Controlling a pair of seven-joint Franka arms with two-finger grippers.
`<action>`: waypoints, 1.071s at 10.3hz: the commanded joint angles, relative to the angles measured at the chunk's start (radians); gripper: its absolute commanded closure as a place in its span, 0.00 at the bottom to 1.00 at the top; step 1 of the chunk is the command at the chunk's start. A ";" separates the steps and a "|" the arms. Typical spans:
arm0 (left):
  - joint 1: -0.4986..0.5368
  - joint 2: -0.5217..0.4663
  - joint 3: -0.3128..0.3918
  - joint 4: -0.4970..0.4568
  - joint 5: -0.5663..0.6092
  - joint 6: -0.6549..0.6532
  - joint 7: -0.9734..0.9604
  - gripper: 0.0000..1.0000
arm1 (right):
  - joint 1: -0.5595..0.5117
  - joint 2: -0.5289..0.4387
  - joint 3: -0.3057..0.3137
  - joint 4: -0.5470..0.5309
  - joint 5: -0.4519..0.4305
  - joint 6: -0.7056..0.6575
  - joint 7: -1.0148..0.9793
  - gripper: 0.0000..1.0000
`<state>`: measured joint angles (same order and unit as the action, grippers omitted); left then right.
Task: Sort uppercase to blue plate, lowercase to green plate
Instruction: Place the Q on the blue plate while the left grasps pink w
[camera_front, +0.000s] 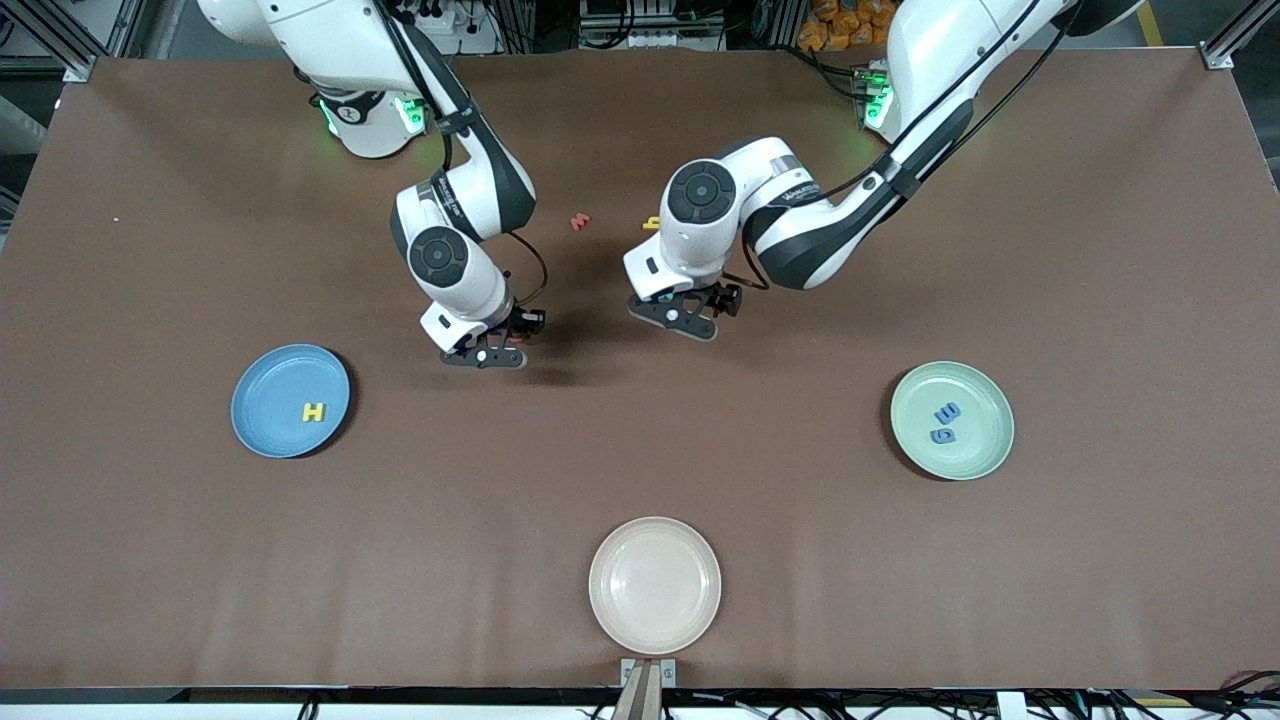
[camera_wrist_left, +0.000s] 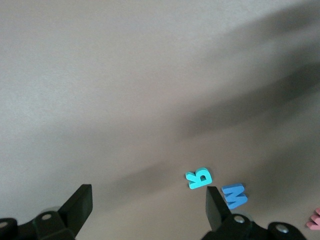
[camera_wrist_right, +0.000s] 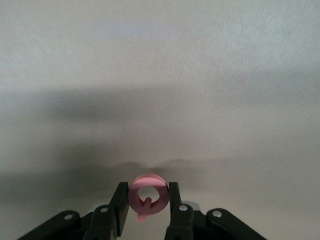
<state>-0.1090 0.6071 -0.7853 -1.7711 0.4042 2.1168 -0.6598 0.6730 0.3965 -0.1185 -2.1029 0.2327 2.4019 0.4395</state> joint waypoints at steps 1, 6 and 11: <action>0.014 -0.026 -0.015 -0.027 0.019 0.003 0.006 0.00 | -0.015 -0.024 0.017 0.015 0.014 -0.042 -0.021 0.68; -0.156 -0.003 -0.015 -0.018 0.019 0.058 -0.099 0.00 | -0.168 -0.037 -0.016 0.100 -0.053 -0.181 -0.310 0.68; -0.456 0.092 0.089 0.002 0.113 0.193 -0.331 0.00 | -0.311 -0.027 -0.124 0.130 -0.225 -0.179 -0.623 0.69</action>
<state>-0.5011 0.6639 -0.7442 -1.7917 0.4788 2.2755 -0.9545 0.4030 0.3763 -0.2306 -1.9940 0.0666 2.2377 -0.1101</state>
